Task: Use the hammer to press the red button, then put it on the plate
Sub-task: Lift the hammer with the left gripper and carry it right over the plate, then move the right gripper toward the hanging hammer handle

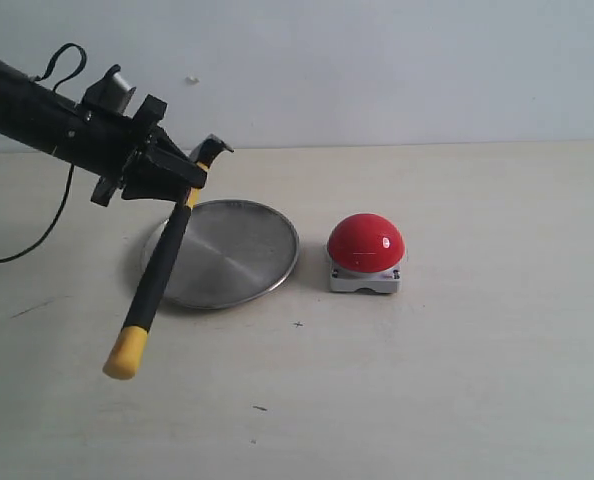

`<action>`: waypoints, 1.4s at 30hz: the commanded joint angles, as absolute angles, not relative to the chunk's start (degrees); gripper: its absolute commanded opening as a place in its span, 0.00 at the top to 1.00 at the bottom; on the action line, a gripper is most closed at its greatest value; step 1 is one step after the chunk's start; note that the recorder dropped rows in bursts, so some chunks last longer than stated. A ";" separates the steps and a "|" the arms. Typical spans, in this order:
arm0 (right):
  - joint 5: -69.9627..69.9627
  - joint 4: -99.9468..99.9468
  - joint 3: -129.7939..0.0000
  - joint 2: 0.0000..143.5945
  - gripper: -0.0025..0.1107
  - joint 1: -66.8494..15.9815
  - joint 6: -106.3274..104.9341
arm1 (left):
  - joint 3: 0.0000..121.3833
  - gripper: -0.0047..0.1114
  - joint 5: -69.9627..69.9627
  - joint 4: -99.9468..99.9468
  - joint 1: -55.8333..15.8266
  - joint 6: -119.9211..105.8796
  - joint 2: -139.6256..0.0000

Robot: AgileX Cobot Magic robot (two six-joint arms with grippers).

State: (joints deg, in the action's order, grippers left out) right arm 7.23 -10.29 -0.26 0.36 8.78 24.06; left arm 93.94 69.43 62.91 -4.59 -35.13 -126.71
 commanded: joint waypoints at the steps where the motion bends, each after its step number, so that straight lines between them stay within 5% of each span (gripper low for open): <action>1: 7.18 -10.42 0.00 0.00 0.98 9.00 23.61 | 88.01 0.96 69.75 76.60 -5.27 -44.33 -125.31; 19: 6.80 -10.42 0.00 0.00 0.98 9.00 23.61 | 74.23 0.96 69.96 99.95 -7.63 -64.36 -125.31; 26: -1.64 9.46 0.00 0.00 0.98 9.00 37.70 | 72.53 0.96 69.96 99.95 -7.63 -66.81 -125.31; 34: -11.43 10.76 0.00 0.00 0.98 9.00 37.57 | 72.50 0.96 69.96 99.95 -7.63 -67.05 -125.31; 42: -1.67 -14.02 -16.57 13.22 0.98 9.00 37.57 | 72.50 0.96 69.96 99.95 -7.63 -67.22 -125.31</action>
